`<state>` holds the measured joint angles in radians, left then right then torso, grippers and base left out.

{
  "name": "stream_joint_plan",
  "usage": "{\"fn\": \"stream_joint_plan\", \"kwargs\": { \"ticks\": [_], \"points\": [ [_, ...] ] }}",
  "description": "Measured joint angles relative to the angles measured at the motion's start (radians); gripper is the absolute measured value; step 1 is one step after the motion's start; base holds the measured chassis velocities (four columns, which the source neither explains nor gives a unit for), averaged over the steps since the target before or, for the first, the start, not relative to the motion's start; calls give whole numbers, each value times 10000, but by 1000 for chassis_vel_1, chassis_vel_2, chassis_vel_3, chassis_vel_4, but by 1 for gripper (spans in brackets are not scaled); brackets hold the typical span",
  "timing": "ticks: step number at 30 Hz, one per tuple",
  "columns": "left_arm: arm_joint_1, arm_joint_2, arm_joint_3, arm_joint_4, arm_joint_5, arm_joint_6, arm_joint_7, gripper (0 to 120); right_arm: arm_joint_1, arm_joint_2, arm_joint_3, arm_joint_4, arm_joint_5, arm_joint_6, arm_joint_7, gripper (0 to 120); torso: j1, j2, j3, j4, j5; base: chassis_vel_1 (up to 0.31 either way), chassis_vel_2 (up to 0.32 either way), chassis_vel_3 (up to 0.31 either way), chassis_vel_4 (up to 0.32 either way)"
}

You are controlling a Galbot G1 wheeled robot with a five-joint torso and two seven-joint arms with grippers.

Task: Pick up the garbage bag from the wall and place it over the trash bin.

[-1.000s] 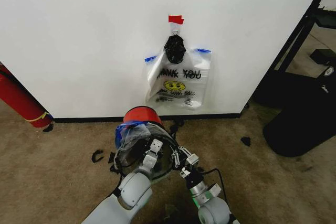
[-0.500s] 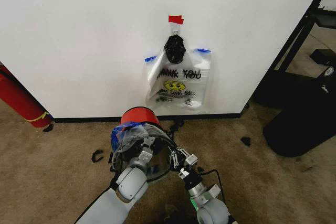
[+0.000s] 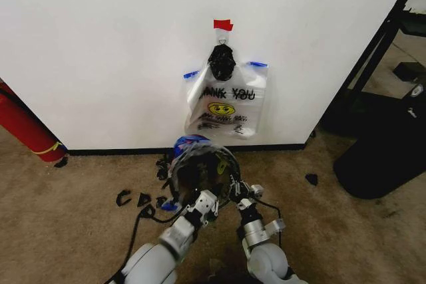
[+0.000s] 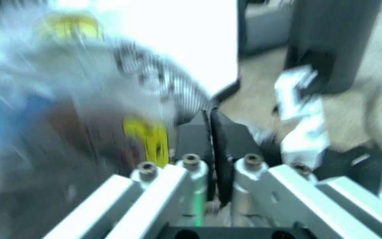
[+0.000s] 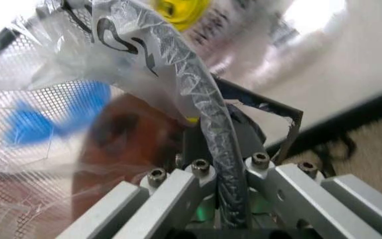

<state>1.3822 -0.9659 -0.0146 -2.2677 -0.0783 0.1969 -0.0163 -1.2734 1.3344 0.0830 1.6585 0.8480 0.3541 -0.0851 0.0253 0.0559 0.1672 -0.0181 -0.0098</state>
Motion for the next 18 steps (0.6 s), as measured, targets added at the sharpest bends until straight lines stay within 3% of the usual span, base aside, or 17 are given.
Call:
{"fn": "stream_joint_plan", "kwargs": {
  "ticks": [4, 8, 14, 18],
  "points": [
    [426, 587, -877, -484, -52, -1120, 308, 25, -108, -154, 195, 277, 991, -540, 14, 0, 0, 0, 0, 0, 0, 0, 0, 0, 0],
    [625, 949, -1488, -642, -163, -1555, 427, 36, -186, -217, 411, 345, 1365, -685, -17, 0, 0, 0, 0, 0, -1, 0, 0, 0, 0],
    [1036, 1181, -2764, -915, -206, -1579, 1159, 58, -375, -217, 683, 667, 1779, -700, 408, 0, 0, 0, 0, 1, 0, 0, 0, 0, 0],
    [1384, 1240, -3549, -1009, -64, -1041, 1717, 75, -618, -254, 835, 835, 1923, -533, 556, 0, 0, 0, 0, 0, 1, 0, 0, 0, 0]
  ]
}}
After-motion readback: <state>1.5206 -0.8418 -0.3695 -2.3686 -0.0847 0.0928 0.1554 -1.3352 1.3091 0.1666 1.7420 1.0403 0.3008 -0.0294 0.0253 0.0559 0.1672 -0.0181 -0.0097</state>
